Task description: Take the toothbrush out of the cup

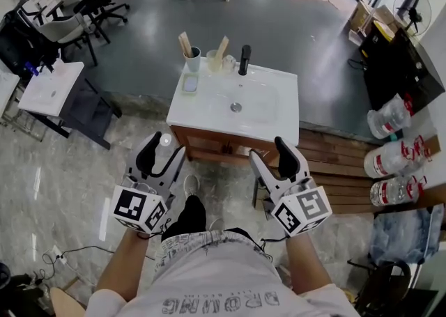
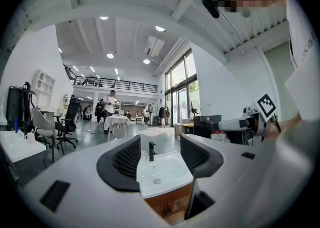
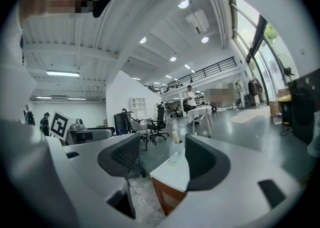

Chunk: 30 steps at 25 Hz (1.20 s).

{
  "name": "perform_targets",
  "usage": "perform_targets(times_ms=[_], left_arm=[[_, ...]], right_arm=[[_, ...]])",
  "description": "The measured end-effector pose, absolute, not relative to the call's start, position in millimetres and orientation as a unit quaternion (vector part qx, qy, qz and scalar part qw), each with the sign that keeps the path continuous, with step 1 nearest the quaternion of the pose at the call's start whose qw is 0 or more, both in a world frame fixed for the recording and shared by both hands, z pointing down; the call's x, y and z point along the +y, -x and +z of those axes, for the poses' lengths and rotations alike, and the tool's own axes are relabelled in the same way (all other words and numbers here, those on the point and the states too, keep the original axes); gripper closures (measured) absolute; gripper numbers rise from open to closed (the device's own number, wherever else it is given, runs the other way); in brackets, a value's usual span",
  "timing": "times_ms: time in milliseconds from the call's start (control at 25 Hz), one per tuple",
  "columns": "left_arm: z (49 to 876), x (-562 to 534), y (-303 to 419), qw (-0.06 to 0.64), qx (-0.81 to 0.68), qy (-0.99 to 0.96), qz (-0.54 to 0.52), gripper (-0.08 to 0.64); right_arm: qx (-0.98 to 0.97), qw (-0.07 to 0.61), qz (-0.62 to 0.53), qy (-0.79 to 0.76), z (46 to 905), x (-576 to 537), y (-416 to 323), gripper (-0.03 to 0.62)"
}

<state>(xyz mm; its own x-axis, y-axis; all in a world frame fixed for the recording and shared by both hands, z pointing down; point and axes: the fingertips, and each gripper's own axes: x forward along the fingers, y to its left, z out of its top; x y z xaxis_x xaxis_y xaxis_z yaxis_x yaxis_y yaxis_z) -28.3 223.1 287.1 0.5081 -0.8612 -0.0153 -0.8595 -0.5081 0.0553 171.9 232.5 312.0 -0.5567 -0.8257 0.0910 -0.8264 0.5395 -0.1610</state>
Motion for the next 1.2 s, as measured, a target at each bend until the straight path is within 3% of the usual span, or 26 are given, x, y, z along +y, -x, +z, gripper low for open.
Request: perform_targets(times_ms=[1200], left_arm=[[330.1,-12.7,78.7,0.069,-0.461,-0.885,0.002,0.304]], right_arm=[[-0.858,0.042,0.143,-0.492,357.0,13.9,-105.4,0.308]])
